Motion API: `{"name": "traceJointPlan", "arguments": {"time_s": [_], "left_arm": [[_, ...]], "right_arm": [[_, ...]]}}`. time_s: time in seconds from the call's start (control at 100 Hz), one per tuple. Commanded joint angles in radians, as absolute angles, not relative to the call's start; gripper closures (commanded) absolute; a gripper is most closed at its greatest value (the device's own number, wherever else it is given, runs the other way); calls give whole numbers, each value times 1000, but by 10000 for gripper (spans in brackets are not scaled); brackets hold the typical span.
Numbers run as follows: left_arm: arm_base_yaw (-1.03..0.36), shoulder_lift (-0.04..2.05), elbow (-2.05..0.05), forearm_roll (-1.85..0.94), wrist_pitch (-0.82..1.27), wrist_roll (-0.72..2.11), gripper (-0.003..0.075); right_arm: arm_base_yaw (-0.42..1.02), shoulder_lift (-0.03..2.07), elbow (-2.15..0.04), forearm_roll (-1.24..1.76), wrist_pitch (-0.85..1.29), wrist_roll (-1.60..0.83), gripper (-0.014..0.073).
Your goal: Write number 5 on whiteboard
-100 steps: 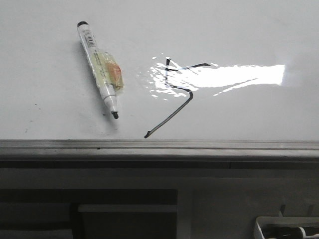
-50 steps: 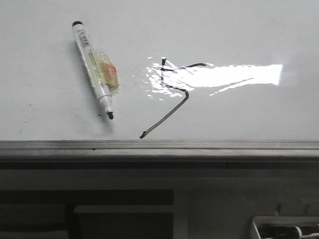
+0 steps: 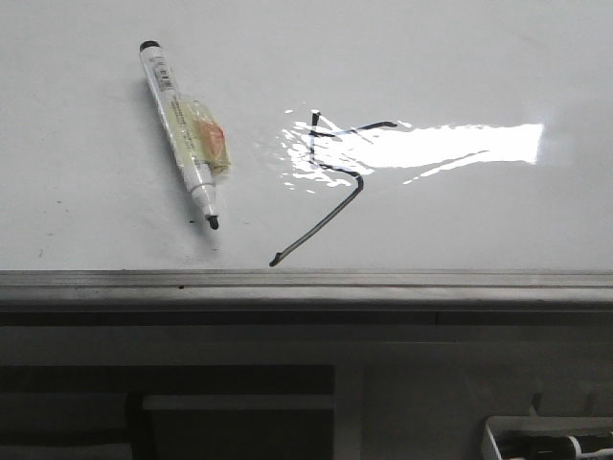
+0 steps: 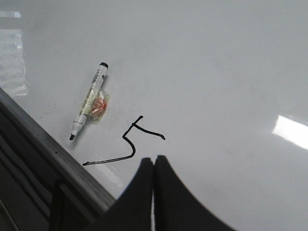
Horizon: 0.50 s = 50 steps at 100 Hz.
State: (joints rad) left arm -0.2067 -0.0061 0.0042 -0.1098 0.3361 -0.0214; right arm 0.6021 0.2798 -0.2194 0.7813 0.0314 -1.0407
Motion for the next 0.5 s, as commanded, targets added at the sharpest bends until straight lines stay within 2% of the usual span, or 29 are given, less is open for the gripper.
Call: {"name": "traceJointPlan", "arguments": {"time_s": [0.0, 0.4, 0.49], "left_arm": [[-203, -33, 23, -121, 284, -32, 741], [-203, -33, 23, -121, 284, -32, 741], [-203, -33, 23, -121, 284, -32, 741]], "right_arm": [[598, 286, -246, 788, -34, -1042, 655], [598, 286, -184, 823, -89, -1042, 655], [595, 286, -171, 731, -141, -1002, 655]]}}
